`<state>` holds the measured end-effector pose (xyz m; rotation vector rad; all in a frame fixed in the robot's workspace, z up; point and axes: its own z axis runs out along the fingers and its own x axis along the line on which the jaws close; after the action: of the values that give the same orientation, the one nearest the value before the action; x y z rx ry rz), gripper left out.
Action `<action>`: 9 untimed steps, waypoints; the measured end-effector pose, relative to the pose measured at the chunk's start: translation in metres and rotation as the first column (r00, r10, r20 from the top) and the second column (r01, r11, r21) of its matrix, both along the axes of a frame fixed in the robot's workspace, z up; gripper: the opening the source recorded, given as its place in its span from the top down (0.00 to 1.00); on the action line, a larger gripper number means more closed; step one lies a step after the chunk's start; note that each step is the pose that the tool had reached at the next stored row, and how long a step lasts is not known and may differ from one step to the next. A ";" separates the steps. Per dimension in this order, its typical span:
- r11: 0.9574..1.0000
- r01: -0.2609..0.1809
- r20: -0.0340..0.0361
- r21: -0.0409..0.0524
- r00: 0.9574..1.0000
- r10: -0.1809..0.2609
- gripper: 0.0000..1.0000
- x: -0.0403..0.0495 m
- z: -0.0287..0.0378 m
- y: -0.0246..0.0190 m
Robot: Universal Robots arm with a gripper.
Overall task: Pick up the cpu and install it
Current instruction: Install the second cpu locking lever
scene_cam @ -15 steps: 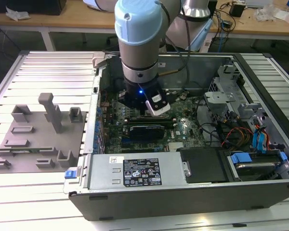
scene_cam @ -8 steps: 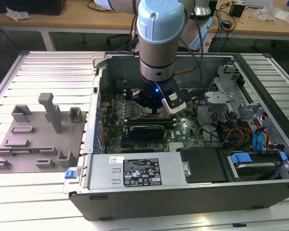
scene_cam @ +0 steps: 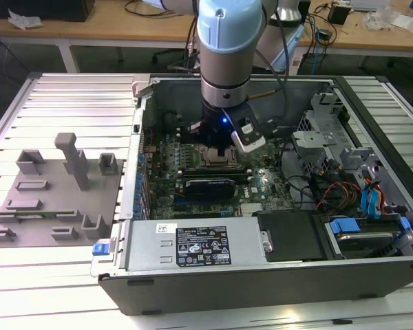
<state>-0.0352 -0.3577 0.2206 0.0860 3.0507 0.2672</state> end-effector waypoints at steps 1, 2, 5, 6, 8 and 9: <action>1.000 0.000 0.000 0.000 1.000 0.000 0.89 0.0000 0.0000 0.0014; 1.000 0.000 0.000 -0.002 1.000 0.000 0.89 0.0000 0.0002 0.0023; 1.000 0.000 -0.002 -0.010 1.000 0.000 0.89 0.0000 0.0054 0.0035; 1.000 0.000 -0.003 -0.014 1.000 0.000 0.89 0.0000 0.0083 0.0039; 1.000 0.000 -0.005 -0.022 1.000 0.000 0.89 0.0000 0.0140 0.0044; 0.999 0.000 -0.006 -0.032 1.000 0.000 0.89 0.0000 0.0198 0.0048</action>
<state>-0.0352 -0.3529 0.2404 0.0850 3.0598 0.2188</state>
